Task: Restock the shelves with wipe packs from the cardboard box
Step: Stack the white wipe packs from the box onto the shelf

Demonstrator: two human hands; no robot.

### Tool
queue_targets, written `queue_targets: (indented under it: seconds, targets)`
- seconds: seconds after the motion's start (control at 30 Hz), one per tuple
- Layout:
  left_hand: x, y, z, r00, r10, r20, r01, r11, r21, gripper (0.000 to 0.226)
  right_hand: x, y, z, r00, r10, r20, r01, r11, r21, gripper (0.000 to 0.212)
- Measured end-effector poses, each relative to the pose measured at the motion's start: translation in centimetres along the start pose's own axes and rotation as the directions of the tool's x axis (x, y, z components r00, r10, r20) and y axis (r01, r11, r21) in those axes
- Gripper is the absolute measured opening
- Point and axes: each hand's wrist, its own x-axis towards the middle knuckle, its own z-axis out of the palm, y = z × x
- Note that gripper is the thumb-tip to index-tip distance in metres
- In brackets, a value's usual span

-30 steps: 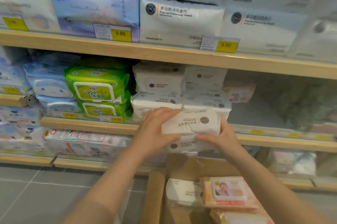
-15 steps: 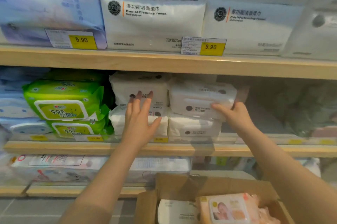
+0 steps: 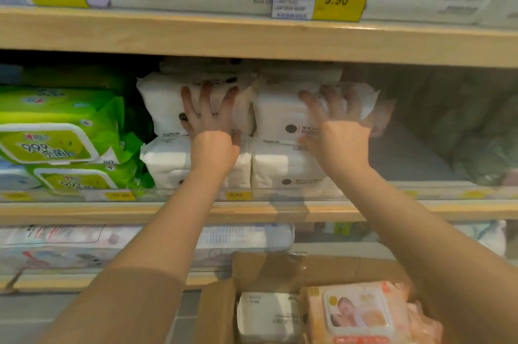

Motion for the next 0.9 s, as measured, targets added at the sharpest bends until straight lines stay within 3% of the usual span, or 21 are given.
queue_targets:
  seconds: [0.17, 0.37, 0.5, 0.63, 0.7, 0.73, 0.77, 0.9]
  targets:
    - [-0.2, -0.7, 1.5, 0.994, 0.045, -0.096, -0.048, 0.998, -0.028, 0.08, 4.0, 1.8, 3.3, 0.996, -0.053, 0.07, 0.054, 0.999, -0.005, 0.075]
    - [0.0, -0.5, 1.6, 0.995, 0.03, -0.093, -0.032, 0.999, -0.019, 0.082, 4.6, 2.3, 4.5, 0.993, -0.117, 0.022, 0.116, 0.993, 0.028, 0.079]
    - [-0.4, -0.4, 0.5, 0.999, 0.036, -0.024, -0.036, 0.999, -0.004, 0.081, 4.6, 1.8, 2.6, 0.98, -0.101, 0.172, 0.109, 0.993, -0.034, 0.082]
    - [-1.5, 0.8, -1.6, 0.997, -0.046, 0.054, 0.046, 0.999, 0.008, 0.08, 3.5, 1.5, -0.8, 0.945, -0.151, 0.289, 0.166, 0.986, -0.028, 0.08]
    - [-2.9, 1.9, -2.0, 0.997, -0.052, 0.059, 0.052, 0.999, -0.002, 0.077, 2.1, 2.2, -1.7, 0.943, -0.054, 0.328, 0.04, 0.998, 0.048, 0.058]
    - [-3.7, 2.4, -2.0, 0.996, -0.05, 0.077, 0.05, 0.999, 0.003, 0.077, 1.4, 2.6, -2.0, 0.926, 0.049, 0.375, -0.1, 0.988, 0.118, 0.038]
    - [-4.2, 2.7, -1.9, 0.993, -0.058, 0.108, 0.056, 0.998, 0.02, 0.077, 0.7, 2.9, -2.3, 0.895, 0.141, 0.423, -0.239, 0.952, 0.189, 0.033]
    - [-3.9, 2.8, -1.3, 0.957, -0.174, 0.232, 0.152, 0.983, 0.106, 0.092, -0.7, 3.5, -3.1, 0.752, 0.248, 0.611, -0.604, 0.631, 0.486, 0.034]
